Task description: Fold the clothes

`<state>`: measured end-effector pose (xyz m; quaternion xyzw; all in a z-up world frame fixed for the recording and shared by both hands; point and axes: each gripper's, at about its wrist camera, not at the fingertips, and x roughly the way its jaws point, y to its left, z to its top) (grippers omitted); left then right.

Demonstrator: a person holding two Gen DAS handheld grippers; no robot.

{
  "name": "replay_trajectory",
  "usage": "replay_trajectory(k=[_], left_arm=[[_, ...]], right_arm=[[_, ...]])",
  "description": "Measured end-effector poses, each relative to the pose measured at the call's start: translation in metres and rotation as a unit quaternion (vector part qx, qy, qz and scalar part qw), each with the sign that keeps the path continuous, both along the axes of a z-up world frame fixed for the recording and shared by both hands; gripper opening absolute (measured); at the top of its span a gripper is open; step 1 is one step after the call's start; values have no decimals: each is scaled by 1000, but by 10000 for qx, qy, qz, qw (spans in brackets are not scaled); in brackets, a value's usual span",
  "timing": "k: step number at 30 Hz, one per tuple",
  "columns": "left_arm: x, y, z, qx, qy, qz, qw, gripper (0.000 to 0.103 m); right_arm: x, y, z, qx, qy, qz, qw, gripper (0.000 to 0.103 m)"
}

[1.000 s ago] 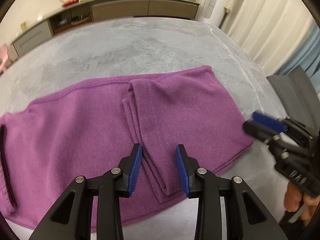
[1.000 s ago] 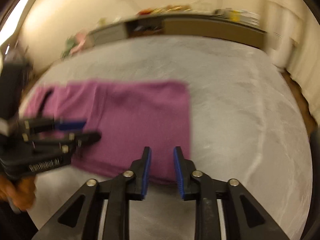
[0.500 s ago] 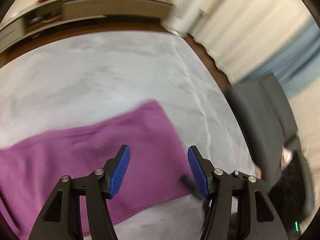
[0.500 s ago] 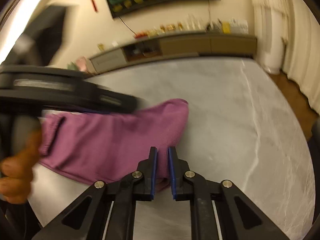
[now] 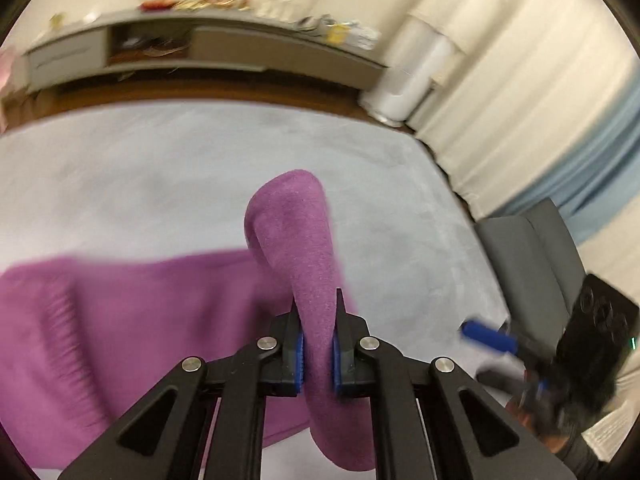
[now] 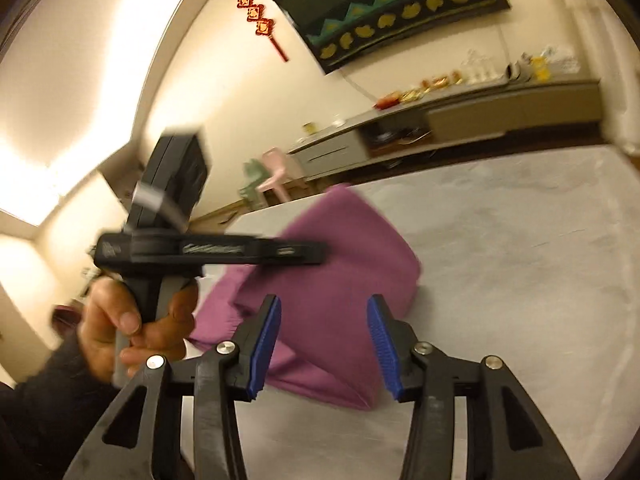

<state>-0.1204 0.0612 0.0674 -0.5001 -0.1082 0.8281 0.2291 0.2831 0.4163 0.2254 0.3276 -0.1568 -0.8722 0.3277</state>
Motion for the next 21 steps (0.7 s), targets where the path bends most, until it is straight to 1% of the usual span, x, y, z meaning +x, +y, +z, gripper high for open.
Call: replay_trajectory(k=[1,3,4,6,7,8,9,10,12,14,15,16,17,18,19,21], left_arm=[[1,-14,-13,-8,-107,66,9999,8],[5,-31,-36,40,-278,198,9994,8],[6,-38,-47,88,-359,267,9990,8],[9,-48,-67,177,-493,366,9980,9],[11,-49,-76,119,-528,392,9978,9],[11,-51,-85,45,-566,424,9975,11],[11,-54,-90,42,-577,440,9974,16],[12,-57,-93,98,-564,436,9974,18],[14,-62,-97,202,-540,429,9974,21],[20,-66,-87,265,-397,402,9980,22],[21,-68,-81,296,-284,376,9985,25],[17,-70,-73,330,-154,336,9988,28],[13,-72,-67,334,-68,322,9989,35],[7,-72,-67,284,-59,353,9990,37],[1,-73,-68,187,-68,413,9989,37],[-15,-72,-77,-94,-160,625,9979,37]], right_arm=[[-3,-12,-6,102,-131,22,9999,48],[-5,-33,-20,432,-361,87,9984,39],[-8,-48,-26,665,-456,136,9967,33],[-12,-77,-42,1237,-651,239,9899,31],[-11,-88,-53,1561,-768,258,9844,30],[-13,-93,-65,1813,-857,286,9793,28],[-18,-94,-78,1985,-913,323,9753,28],[-16,-95,-83,2123,-926,367,9721,28],[-14,-98,-82,2226,-1043,485,9681,28],[-8,-91,-74,2198,-1184,634,9663,28],[-5,-88,-67,2214,-1137,674,9662,28],[-3,-83,-58,2195,-995,639,9684,28],[-3,-78,-48,2134,-783,513,9725,28],[-4,-74,-39,2070,-614,381,9757,28],[-7,-72,-33,2043,-457,242,9775,28],[-13,-74,-35,2129,-278,47,9767,28]])
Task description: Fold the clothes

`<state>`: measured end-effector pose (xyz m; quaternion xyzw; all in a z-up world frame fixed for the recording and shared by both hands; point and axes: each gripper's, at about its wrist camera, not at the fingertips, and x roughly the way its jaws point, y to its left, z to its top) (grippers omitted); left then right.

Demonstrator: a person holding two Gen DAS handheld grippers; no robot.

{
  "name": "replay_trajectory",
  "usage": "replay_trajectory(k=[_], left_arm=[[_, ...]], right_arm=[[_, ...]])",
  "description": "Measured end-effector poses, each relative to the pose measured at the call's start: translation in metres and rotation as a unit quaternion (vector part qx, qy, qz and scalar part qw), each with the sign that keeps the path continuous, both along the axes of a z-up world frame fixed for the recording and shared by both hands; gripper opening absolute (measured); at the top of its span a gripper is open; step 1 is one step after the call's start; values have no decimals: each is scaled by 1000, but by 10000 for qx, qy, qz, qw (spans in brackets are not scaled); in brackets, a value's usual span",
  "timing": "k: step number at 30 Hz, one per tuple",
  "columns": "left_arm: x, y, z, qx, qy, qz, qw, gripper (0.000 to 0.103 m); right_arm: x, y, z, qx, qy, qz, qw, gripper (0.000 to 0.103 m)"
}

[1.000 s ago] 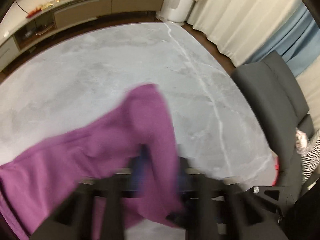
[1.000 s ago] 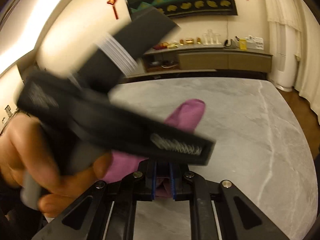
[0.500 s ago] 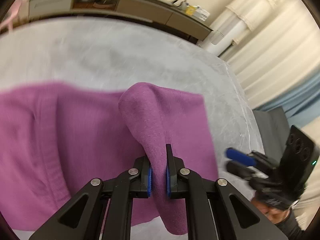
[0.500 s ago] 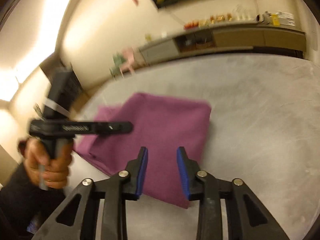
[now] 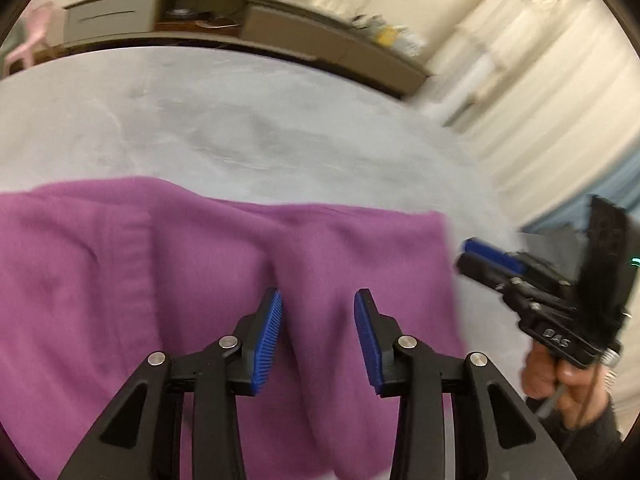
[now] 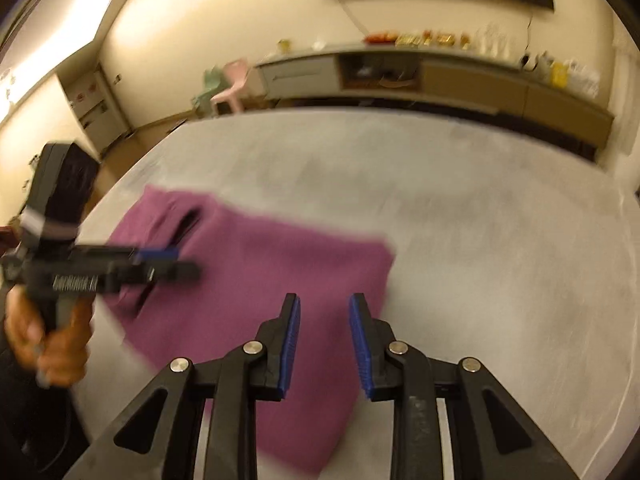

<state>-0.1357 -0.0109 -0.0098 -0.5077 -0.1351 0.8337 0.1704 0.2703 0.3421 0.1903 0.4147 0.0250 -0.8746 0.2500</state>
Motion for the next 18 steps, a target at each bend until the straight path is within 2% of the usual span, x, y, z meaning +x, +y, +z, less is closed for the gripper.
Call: replay_trajectory(k=[4,6,9,11,12,14,16,17,18], left_arm=[[-11,0,-15,17,-9,215,9998,36],[-11,-1,-18,10,43,342,9994,35],[-4,0,-7,-19,93,356,9993,33],[11,-4,9,-11,281,319,9991,32],[20,-5,15,4,346,290,9990,33],[40,-4,18,74,368,194,9991,32],[57,0,17,90,368,87,9992,32],[60,7,9,-26,317,9,9995,33],[62,13,0,-192,231,-40,9995,32]], right_arm=[[-46,-5,-36,258,-203,-113,9994,29],[-53,-8,-33,403,-257,-87,9988,29],[-53,-8,-31,433,-317,-125,9985,29],[-61,-9,-29,280,-324,-216,9988,29],[-65,-11,-24,114,-300,-129,9994,29],[-59,-24,-17,111,-226,134,9996,29],[-64,-49,-35,245,-423,377,9981,29],[-68,-62,-50,364,-587,457,9966,29],[-63,-68,-60,485,-569,474,9961,30]])
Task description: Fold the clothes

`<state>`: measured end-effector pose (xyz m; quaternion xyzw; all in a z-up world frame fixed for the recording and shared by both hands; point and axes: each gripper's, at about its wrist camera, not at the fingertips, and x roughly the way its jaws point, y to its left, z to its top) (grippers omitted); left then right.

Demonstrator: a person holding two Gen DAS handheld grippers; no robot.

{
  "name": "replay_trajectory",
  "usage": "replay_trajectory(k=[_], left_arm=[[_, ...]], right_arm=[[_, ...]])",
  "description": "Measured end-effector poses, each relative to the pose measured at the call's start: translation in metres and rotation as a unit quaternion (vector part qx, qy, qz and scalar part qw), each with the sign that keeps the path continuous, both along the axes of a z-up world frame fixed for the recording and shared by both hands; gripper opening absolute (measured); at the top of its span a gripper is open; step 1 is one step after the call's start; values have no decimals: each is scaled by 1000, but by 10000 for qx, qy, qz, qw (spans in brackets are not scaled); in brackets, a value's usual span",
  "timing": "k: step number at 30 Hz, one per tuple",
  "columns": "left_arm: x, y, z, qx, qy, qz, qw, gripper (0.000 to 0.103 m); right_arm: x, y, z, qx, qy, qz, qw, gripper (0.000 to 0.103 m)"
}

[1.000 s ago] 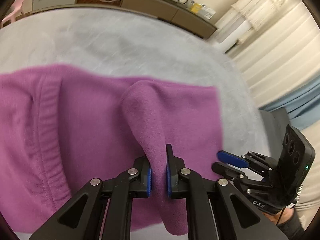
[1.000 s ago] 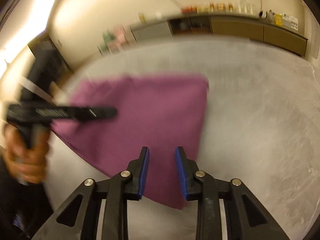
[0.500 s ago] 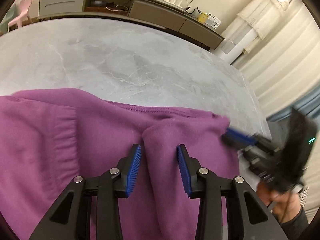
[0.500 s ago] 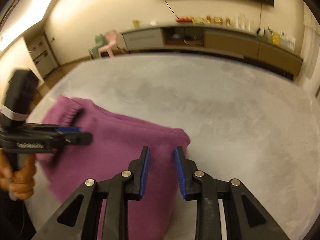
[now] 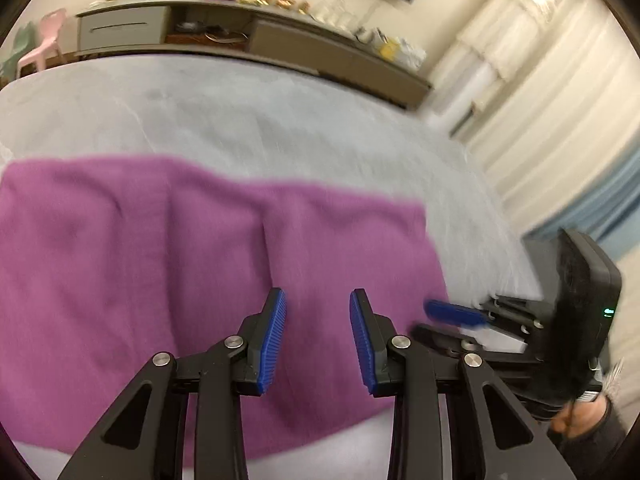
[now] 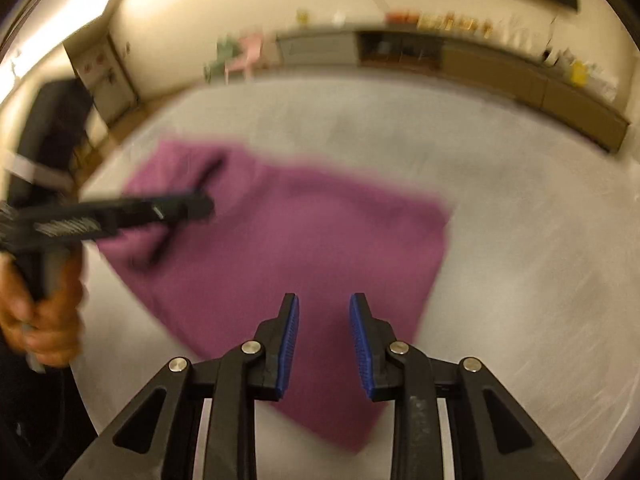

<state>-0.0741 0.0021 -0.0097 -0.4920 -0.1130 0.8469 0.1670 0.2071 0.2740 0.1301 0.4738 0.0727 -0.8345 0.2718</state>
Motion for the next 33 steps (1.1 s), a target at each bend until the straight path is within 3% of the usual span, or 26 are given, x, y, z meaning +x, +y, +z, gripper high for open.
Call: replay_trajectory(k=[3,5,7,11,14,15,16,17,18,21,22,23,25,27,31,32,33], left_arm=[[8,8,-14,-323,-72,107,9994,33],[12,7,-13,-345,-217,152,9991,33],[18,12,-16,-613,-189,70,9979,33],[26,25,-14,-1110,-33,-42,9938,35],[24,27,3,-987,-79,58,9951,34],[23,30,13,-918,-16,54,9958,39],[20,34,21,-847,-4,24,9964,45],[16,40,26,-775,-83,-52,9969,54],[11,46,32,-703,-161,-129,9973,61],[-14,78,39,-745,-445,-453,9952,63],[-24,90,41,-783,-544,-570,9938,63],[-33,101,43,-820,-643,-686,9922,63],[-50,130,38,-941,-859,-931,9875,63],[-61,157,29,-1135,-1057,-1150,9812,63],[-65,195,3,-1936,-1320,-1471,9610,61],[-65,196,-1,-2050,-1263,-1468,9594,52],[-64,195,-3,-2086,-1203,-1434,9599,30]], right_arm=[[18,-2,0,153,336,93,9993,31],[13,13,5,-159,140,-239,9995,31],[2,29,6,-523,83,-624,9966,31],[15,27,-12,-331,164,-481,9982,31],[12,37,-4,-479,3,-688,9965,32],[10,43,-1,-587,36,-834,9948,32],[9,49,0,-692,70,-990,9926,41],[8,52,-2,-795,66,-1136,9903,56],[6,55,-4,-899,16,-1255,9880,61],[-2,53,-17,-1057,-307,-1327,9850,62],[-3,49,-19,-1074,-320,-1341,9846,57],[-1,50,-18,-1077,-276,-1381,9842,33],[3,51,-16,-1104,-175,-1443,9832,18],[10,50,-8,-1228,1,-1398,9825,14],[27,46,10,-1515,335,-1182,9808,11],[29,45,12,-1576,356,-1147,9802,11],[28,43,12,-1624,340,-1126,9797,11]])
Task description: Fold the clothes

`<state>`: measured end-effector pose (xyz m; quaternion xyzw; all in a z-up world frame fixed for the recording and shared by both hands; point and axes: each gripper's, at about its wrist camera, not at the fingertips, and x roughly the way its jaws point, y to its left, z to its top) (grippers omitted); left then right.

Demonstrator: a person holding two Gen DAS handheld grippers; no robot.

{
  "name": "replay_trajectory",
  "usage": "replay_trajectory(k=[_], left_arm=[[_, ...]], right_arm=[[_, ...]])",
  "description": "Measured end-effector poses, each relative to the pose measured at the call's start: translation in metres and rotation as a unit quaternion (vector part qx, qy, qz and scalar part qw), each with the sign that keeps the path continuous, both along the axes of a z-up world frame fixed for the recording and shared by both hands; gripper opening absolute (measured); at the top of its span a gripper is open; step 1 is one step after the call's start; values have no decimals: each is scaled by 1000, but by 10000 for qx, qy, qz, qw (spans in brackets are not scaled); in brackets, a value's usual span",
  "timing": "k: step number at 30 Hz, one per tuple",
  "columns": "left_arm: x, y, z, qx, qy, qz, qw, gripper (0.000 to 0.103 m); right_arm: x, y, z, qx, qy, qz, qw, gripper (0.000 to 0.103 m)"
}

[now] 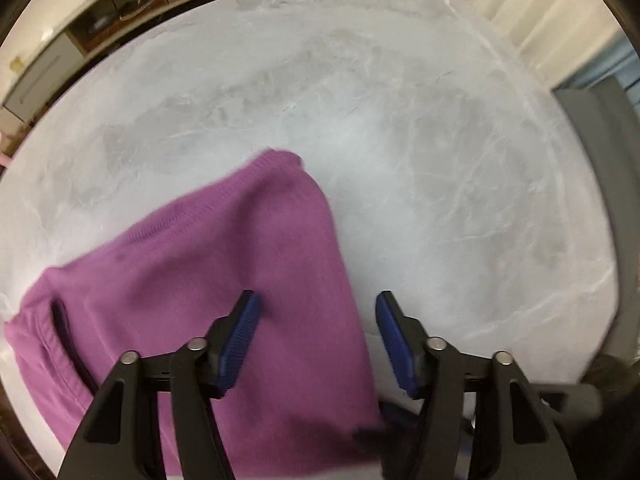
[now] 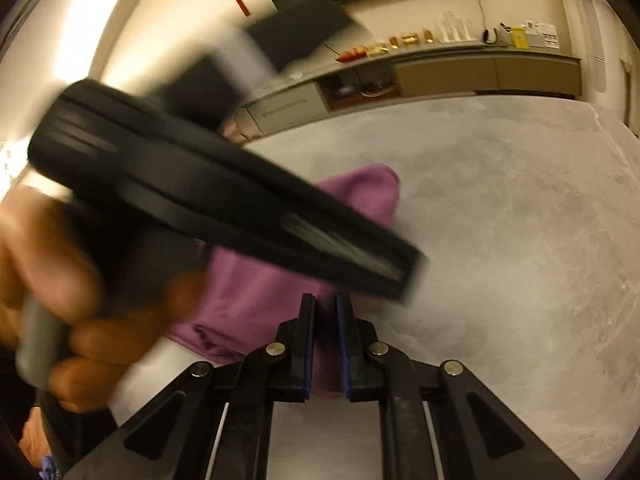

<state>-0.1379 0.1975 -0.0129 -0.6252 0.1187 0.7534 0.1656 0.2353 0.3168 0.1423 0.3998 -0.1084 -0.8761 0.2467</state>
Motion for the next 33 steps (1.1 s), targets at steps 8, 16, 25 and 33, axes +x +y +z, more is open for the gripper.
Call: replay_trajectory(k=[8,16,25,33], left_arm=[[-1,-36,31,1879,24,797,9789,9],[4,-68,94,3290,192,1073,9380,9],[89,-286,41,3236,592,2183,9188,9],[85,-310,-18,3158,292,2326,9194,15]], right_arm=[[-11,30,19,-1368,-256,-477,9891,29],[-24,82,42,-1609,169,-1193,9796,38],[-34,-44,17,-800,16,700,9943,38],[-61,-182,-56,890,-190,1465,9850,20]])
